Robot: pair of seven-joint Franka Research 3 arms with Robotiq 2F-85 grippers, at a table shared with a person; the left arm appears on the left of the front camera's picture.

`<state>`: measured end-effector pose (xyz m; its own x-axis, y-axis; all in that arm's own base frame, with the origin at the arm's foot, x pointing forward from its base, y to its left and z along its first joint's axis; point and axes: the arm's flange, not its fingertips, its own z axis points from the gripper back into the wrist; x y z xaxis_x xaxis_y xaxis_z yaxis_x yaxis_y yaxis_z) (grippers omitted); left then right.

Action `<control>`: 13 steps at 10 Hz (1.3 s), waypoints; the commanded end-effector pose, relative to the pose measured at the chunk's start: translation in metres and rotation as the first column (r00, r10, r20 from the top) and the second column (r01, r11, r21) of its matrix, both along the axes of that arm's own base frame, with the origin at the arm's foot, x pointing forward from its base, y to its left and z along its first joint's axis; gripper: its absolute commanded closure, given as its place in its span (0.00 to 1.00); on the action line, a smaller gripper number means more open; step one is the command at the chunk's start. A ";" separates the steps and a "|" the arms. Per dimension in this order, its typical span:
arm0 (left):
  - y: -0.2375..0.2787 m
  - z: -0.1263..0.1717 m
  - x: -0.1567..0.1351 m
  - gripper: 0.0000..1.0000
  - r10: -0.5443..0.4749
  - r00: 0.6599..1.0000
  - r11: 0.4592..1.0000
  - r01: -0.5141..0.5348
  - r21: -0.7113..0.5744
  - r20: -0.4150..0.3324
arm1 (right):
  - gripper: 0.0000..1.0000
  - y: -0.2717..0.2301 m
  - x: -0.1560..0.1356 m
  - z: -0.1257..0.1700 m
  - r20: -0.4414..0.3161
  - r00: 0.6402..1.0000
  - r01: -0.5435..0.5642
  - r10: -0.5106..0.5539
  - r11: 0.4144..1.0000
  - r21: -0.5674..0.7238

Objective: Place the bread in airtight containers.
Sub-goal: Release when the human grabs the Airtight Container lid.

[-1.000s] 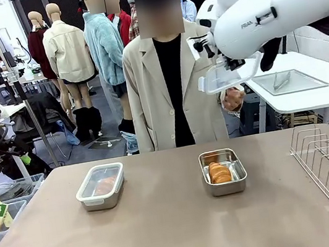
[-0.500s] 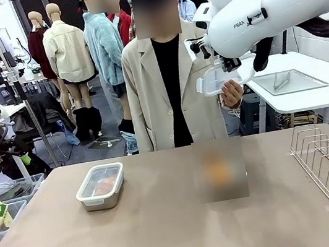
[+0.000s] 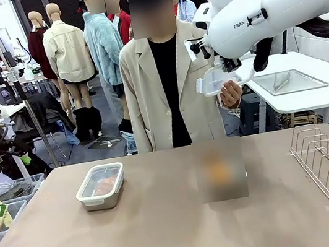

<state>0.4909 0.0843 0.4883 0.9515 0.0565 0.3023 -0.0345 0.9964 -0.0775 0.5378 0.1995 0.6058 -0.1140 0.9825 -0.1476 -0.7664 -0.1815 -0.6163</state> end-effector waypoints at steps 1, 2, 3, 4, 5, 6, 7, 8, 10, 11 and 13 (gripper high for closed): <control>0.001 0.000 -0.001 0.00 0.008 1.000 1.000 -0.008 0.010 0.006 | 1.00 0.000 0.000 0.000 0.001 1.000 0.000 0.000 1.000 0.000; 0.001 0.000 -0.001 0.00 0.008 1.000 1.000 -0.008 0.010 0.006 | 1.00 -0.002 -0.002 0.000 -0.007 1.000 0.005 -0.005 1.000 0.007; 0.001 0.000 -0.001 0.00 0.008 1.000 1.000 -0.008 0.010 0.006 | 0.93 -0.010 -0.008 0.004 -0.069 0.998 0.011 -0.012 1.000 -0.014; 0.001 0.000 -0.001 0.00 0.008 1.000 1.000 -0.008 0.010 0.006 | 0.77 -0.025 -0.016 0.010 -0.118 0.993 0.017 -0.019 1.000 -0.010; 0.001 0.000 -0.001 0.00 0.008 1.000 1.000 -0.008 0.010 0.006 | 0.60 -0.043 -0.025 0.019 -0.168 0.986 0.014 -0.015 1.000 -0.011; 0.001 0.000 -0.001 0.00 0.008 1.000 1.000 -0.008 0.010 0.006 | 0.44 -0.064 -0.032 0.030 -0.213 0.977 0.010 -0.013 1.000 -0.015; 0.001 0.000 -0.001 0.00 0.008 1.000 1.000 -0.008 0.010 0.006 | 0.28 -0.090 -0.038 0.040 -0.248 0.968 0.032 -0.027 0.999 0.015; 0.001 0.000 -0.001 0.00 0.008 1.000 1.000 -0.008 0.010 0.006 | 0.12 -0.115 -0.039 0.047 -0.302 0.953 0.024 -0.017 0.999 0.021; 0.001 0.000 -0.001 0.00 0.008 1.000 1.000 -0.008 0.010 0.006 | 0.00 -0.165 -0.039 0.043 -0.396 0.918 0.001 0.028 0.997 0.073; 0.001 0.000 -0.001 0.00 0.008 1.000 1.000 -0.008 0.010 0.006 | 0.00 -0.188 -0.040 0.036 -0.417 0.907 -0.018 0.057 0.995 0.097; 0.001 0.000 -0.001 0.00 0.008 1.000 1.000 -0.008 0.010 0.006 | 0.00 -0.220 -0.033 0.013 -0.454 0.887 -0.008 0.079 0.988 0.156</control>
